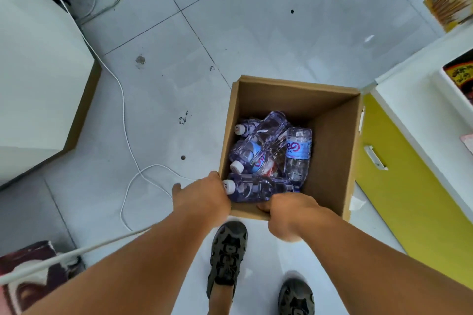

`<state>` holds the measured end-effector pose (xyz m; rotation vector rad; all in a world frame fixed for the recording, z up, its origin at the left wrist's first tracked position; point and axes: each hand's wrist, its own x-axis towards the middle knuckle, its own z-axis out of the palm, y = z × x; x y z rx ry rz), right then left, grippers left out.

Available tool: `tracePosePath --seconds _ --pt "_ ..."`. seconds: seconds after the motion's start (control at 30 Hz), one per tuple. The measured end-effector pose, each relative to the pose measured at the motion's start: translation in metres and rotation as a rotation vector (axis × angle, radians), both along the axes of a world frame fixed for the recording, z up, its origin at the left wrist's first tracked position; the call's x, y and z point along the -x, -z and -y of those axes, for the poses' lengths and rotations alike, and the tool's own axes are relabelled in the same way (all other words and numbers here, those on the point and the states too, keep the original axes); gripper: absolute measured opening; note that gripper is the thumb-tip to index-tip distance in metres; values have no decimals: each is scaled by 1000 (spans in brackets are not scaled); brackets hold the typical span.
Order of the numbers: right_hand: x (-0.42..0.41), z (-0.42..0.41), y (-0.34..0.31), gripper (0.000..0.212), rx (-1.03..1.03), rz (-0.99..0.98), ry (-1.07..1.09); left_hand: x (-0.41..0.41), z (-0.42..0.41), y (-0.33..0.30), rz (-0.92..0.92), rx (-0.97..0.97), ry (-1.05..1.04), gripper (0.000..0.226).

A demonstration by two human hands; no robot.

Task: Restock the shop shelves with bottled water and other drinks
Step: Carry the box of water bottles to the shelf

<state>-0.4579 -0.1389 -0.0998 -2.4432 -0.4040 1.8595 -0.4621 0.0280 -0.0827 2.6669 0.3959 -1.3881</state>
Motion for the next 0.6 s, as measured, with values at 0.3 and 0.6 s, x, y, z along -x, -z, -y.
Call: tracePosePath --seconds 0.3,0.6 --pt "64 39 8 50 -53 42 -20 64 40 3 -11 -65 34 31" --pt "135 74 10 55 -41 17 23 131 74 3 19 -68 100 30"
